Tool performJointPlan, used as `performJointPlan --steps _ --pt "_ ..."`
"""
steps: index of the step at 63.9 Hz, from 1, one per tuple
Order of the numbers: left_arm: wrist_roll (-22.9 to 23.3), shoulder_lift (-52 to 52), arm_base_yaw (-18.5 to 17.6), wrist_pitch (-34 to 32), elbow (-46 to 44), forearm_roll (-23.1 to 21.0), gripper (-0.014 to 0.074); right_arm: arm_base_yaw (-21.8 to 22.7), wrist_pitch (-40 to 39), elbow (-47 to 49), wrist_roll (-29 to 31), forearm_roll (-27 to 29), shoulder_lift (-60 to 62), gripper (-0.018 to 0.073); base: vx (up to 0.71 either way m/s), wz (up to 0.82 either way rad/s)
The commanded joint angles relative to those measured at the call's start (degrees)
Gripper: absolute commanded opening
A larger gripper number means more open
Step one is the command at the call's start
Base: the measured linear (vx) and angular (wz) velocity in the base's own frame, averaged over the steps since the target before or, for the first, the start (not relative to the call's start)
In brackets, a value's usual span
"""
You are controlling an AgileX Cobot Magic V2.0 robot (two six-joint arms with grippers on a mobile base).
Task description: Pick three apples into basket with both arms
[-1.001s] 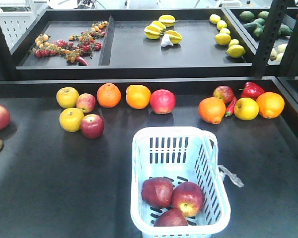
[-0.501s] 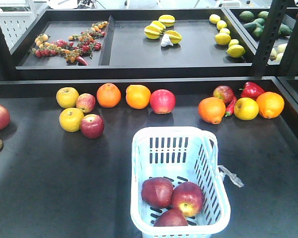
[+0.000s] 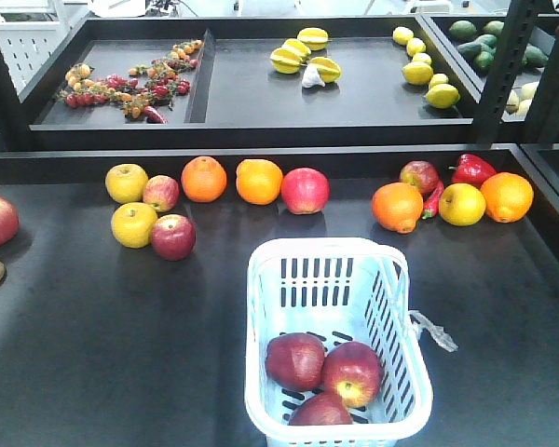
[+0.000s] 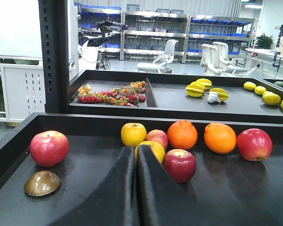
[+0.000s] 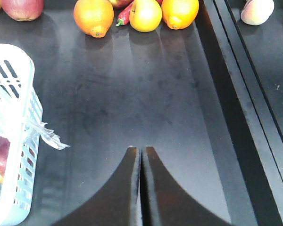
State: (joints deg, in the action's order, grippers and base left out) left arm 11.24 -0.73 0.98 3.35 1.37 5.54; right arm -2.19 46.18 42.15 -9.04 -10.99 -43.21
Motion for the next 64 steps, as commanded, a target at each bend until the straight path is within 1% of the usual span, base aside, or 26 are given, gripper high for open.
performJointPlan --steps 1,37,44,47,52,64 --pt "-0.05 -0.84 0.07 -4.37 1.35 -0.58 -0.0006 0.42 -3.00 1.25 0.58 -1.03 0.25 -0.0009 0.00 0.00" --pt "-0.05 -0.84 0.07 -4.37 1.35 -0.58 -0.0006 0.42 -3.07 1.25 0.58 -1.59 0.25 -0.0009 0.00 0.00" --pt "-0.05 -0.84 0.07 -4.37 1.35 -0.58 -0.0006 0.42 -4.31 1.25 0.58 -1.20 0.64 -0.0009 0.00 0.00" --pt "-0.05 -0.84 0.07 -4.37 1.35 -0.58 -0.0006 0.42 -5.91 0.45 0.58 -1.20 1.79 -0.0009 0.00 0.00" --pt "-0.05 -0.84 0.07 -4.37 1.35 -0.58 -0.0006 0.42 -10.74 -2.14 0.58 -0.85 4.41 -0.0009 0.00 0.00" --pt "-0.05 -0.84 0.07 -4.37 1.35 -0.58 -0.0006 0.42 -23.81 -12.23 -0.47 -0.79 12.79 -0.0009 0.00 0.00"
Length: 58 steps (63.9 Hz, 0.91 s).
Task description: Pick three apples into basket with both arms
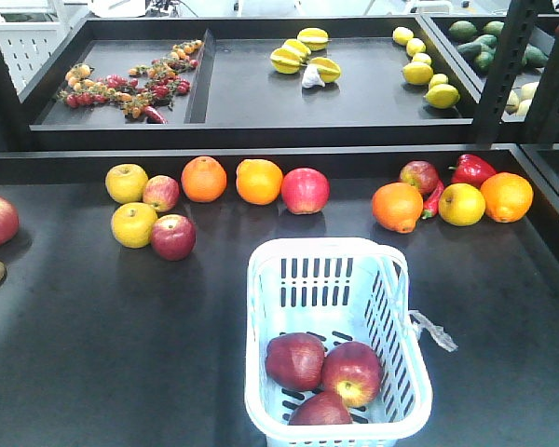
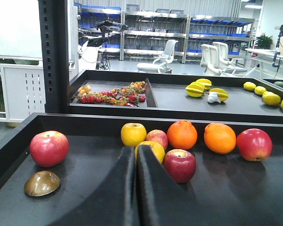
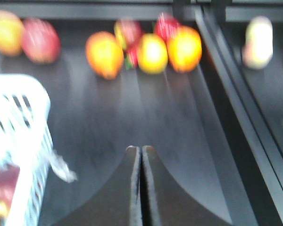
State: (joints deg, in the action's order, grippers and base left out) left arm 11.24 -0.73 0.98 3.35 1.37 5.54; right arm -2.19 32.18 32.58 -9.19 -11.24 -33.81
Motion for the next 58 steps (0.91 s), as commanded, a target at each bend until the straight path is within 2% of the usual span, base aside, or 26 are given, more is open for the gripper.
performJointPlan --steps 1,16,23,29,36,44,58 --pt "-0.05 -0.84 0.07 -4.37 1.35 -0.58 -0.0006 0.42 -10.57 -3.40 -0.47 -0.54 4.02 -0.0009 0.00 0.00" --pt "-0.05 -0.84 0.07 -4.37 1.35 -0.58 -0.0006 0.42 -19.84 -14.21 -0.98 -0.29 15.27 -0.0009 0.00 0.00" --pt "-0.05 -0.84 0.07 -4.37 1.35 -0.58 -0.0006 0.42 -21.55 -18.07 -0.46 2.22 21.19 -0.0009 0.00 0.00" --pt "-0.05 -0.84 0.07 -4.37 1.35 -0.58 -0.0006 0.42 -21.69 -20.69 2.67 5.21 26.40 -0.0009 0.00 0.00" --pt "-0.05 -0.84 0.07 -4.37 1.35 -0.58 -0.0006 0.42 -21.95 -23.35 3.75 5.78 31.00 -0.0009 0.00 0.00" --pt "-0.05 -0.84 0.07 -4.37 1.35 -0.58 -0.0006 0.42 -23.04 -25.89 3.37 5.66 35.07 -0.0009 0.00 0.00" --pt "-0.05 -0.84 0.07 -4.37 1.35 -0.58 -0.0006 0.42 -33.79 -32.47 2.41 5.73 35.01 -0.0009 0.00 0.00"
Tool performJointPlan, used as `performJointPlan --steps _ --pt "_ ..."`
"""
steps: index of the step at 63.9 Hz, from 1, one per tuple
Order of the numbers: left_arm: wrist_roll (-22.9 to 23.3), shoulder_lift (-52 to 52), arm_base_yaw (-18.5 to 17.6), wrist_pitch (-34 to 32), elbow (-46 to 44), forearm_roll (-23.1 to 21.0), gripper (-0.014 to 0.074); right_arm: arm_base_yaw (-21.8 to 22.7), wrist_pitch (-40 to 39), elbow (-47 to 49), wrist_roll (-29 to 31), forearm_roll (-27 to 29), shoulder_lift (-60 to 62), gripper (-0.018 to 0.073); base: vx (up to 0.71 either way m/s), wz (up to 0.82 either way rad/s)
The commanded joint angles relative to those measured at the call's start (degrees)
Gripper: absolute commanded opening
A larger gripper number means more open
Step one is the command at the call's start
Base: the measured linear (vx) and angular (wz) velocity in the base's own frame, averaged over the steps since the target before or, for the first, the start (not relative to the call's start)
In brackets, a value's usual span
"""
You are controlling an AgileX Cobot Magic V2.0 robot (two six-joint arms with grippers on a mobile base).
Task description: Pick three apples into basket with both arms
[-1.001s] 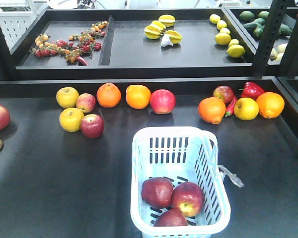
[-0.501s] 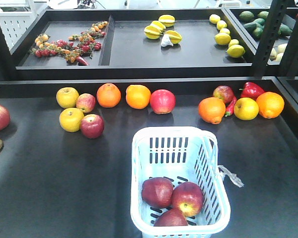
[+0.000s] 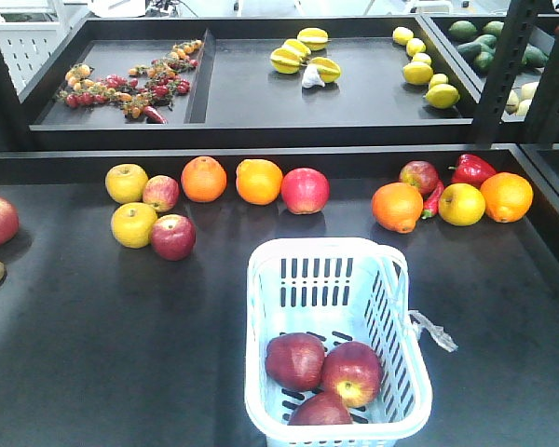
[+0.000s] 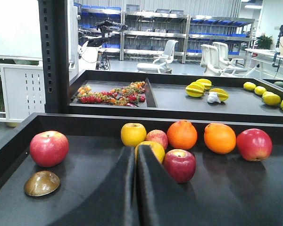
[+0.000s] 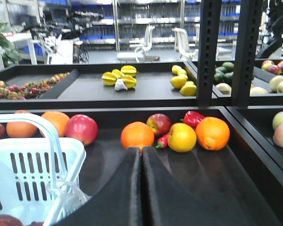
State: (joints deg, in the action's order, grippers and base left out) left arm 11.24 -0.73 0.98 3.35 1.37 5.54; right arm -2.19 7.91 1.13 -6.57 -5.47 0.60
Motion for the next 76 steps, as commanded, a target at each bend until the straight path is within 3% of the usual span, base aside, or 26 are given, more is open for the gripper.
performJointPlan --steps 1,5,76 --pt "-0.05 -0.84 0.07 -4.37 1.35 -0.58 -0.0006 0.42 -10.79 -1.79 -0.34 -0.03 0.61 -0.0009 0.00 0.00" --pt "-0.05 -0.84 0.07 -4.37 1.35 -0.58 -0.0006 0.42 -14.36 -3.77 -0.41 0.20 0.61 -0.0009 0.00 0.00" --pt "-0.05 -0.84 0.07 -4.37 1.35 -0.58 -0.0006 0.42 -12.06 -3.60 -0.35 0.84 0.61 -0.0009 0.00 0.00"
